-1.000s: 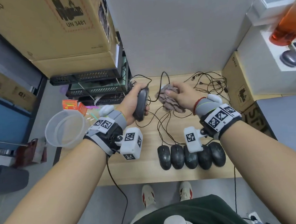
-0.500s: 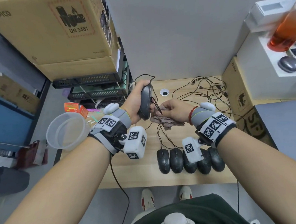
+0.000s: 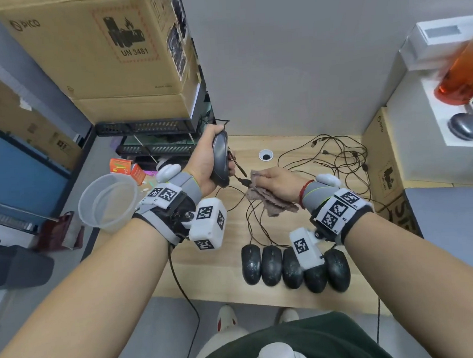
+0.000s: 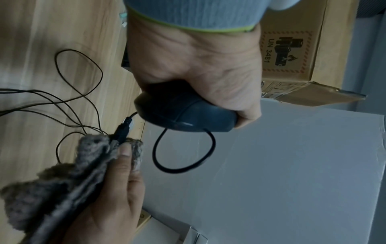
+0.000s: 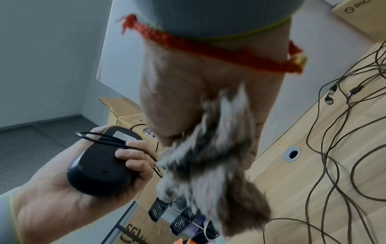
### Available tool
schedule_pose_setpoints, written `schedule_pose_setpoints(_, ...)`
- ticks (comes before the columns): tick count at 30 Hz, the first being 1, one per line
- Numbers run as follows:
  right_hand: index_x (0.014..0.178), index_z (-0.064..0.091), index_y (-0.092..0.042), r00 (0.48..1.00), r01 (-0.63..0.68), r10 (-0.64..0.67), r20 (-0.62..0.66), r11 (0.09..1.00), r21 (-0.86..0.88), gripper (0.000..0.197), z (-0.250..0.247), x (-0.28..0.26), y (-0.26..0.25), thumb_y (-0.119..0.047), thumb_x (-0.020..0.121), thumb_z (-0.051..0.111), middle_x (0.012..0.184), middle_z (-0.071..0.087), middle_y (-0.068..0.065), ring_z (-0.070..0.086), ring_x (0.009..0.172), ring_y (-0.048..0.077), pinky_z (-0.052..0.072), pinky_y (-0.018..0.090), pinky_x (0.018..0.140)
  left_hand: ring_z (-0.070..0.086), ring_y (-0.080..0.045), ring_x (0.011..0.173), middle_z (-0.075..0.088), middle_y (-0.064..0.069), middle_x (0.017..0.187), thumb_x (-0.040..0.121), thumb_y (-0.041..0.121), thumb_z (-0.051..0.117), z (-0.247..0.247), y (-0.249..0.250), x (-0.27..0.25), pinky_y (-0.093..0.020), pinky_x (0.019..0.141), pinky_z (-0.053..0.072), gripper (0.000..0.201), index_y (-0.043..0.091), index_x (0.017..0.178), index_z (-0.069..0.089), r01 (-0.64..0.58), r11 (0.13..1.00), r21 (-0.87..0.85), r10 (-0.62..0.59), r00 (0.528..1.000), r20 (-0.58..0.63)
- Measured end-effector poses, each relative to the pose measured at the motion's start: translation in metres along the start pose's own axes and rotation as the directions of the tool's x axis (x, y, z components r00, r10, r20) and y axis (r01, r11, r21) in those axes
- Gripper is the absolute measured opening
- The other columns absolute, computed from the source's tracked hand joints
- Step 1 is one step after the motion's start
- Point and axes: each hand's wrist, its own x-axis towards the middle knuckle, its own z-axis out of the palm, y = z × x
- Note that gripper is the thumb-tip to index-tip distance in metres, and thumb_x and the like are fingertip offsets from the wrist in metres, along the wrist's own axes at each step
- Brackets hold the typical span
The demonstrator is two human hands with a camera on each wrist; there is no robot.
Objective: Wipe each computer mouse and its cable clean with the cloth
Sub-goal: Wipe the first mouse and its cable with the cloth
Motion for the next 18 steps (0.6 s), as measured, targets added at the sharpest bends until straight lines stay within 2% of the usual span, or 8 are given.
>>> schedule_pose_setpoints(2,0.089,0.061,-0.006,0.999,0.017,-0.015,0.03,0.997,-0.078,0.024,-0.003,-0.001,0.005,-0.029,0.097,0.058,0.077,0.07,0.011,0.063,0.064,0.022,0.054,0.034,0.068,0.047,-0.018,0.046,0.049,-0.005,0.069,0.082,0.055,0.06,0.001,-0.004,0.001,-0.026,0.047,0.042,0.045,0.012,0.095,0.055,-0.007,1.0,-0.006,0.007,1.0,-0.026)
schedule_pose_setpoints(5,0.089,0.059,-0.008,0.999,0.03,-0.028,0.019,0.991,-0.128,0.016,0.0,0.001,0.015,-0.022,0.091,0.066,0.073,0.068,0.007,0.065,0.065,0.022,0.053,0.021,0.06,0.049,-0.018,0.049,0.051,-0.004,0.07,0.076,0.056,0.065,-0.002,-0.01,-0.003,-0.025,0.048,0.043,0.051,0.012,0.102,0.058,0.005,1.0,0.006,-0.005,0.998,-0.069)
schedule_pose_setpoints(7,0.088,0.062,-0.01,0.999,0.018,-0.024,-0.049,0.991,-0.136,0.022,0.002,0.01,0.028,-0.032,0.088,0.065,0.077,0.069,0.01,0.067,0.072,0.029,0.058,0.037,0.074,0.051,-0.018,0.051,0.053,-0.005,0.068,0.083,0.053,0.066,-0.008,-0.018,-0.006,-0.025,0.05,0.043,0.043,0.012,0.094,0.059,0.005,0.999,0.037,0.001,0.988,-0.155)
schedule_pose_setpoints(9,0.088,0.064,-0.012,0.995,0.009,-0.02,-0.102,0.995,-0.103,0.035,0.005,0.017,0.04,-0.046,0.082,0.059,0.08,0.071,0.012,0.067,0.076,0.033,0.056,0.051,0.079,0.053,-0.019,0.053,0.055,-0.004,0.065,0.09,0.05,0.064,-0.016,-0.025,-0.009,-0.027,0.055,0.044,0.039,0.012,0.089,0.059,0.014,0.995,0.103,0.011,0.971,-0.237)
schedule_pose_setpoints(11,0.09,0.063,-0.013,0.99,0.037,-0.049,-0.132,0.995,-0.094,0.041,0.009,0.024,0.045,-0.051,0.078,0.056,0.082,0.071,0.013,0.067,0.08,0.035,0.055,0.052,0.079,0.057,-0.018,0.06,0.06,0.0,0.067,0.091,0.051,0.065,-0.026,-0.035,-0.007,-0.029,0.063,0.044,0.039,0.012,0.095,0.063,0.017,0.983,0.185,0.035,0.96,-0.277)
schedule_pose_setpoints(13,0.094,0.063,-0.016,0.985,0.058,-0.067,-0.16,0.997,-0.06,0.04,0.012,0.027,0.041,-0.053,0.077,0.06,0.088,0.071,0.011,0.067,0.086,0.032,0.055,0.052,0.08,0.062,-0.016,0.069,0.065,0.002,0.073,0.09,0.053,0.067,-0.031,-0.042,-0.004,-0.03,0.071,0.047,0.049,0.009,0.112,0.066,0.021,0.976,0.218,0.045,0.954,-0.297)
schedule_pose_setpoints(15,0.098,0.064,-0.022,0.981,0.111,-0.104,-0.165,0.993,0.033,0.041,0.015,0.026,0.029,-0.054,0.073,0.064,0.093,0.072,0.008,0.069,0.091,0.029,0.055,0.052,0.084,0.064,-0.017,0.07,0.067,0.0,0.079,0.092,0.051,0.065,-0.037,-0.047,0.0,-0.029,0.072,0.05,0.048,0.009,0.115,0.065,0.062,0.979,0.192,-0.006,0.959,-0.283)
schedule_pose_setpoints(18,0.104,0.064,-0.023,0.969,0.21,-0.174,-0.173,0.954,0.214,0.021,0.022,0.023,0.0,-0.027,0.085,0.072,0.101,0.072,0.009,0.069,0.091,0.023,0.056,0.047,0.09,0.063,-0.023,0.071,0.065,-0.009,0.086,0.097,0.03,0.052,-0.045,-0.05,0.002,-0.03,0.067,0.05,0.031,0.006,0.116,0.06,0.098,0.991,0.088,-0.073,0.963,-0.259)
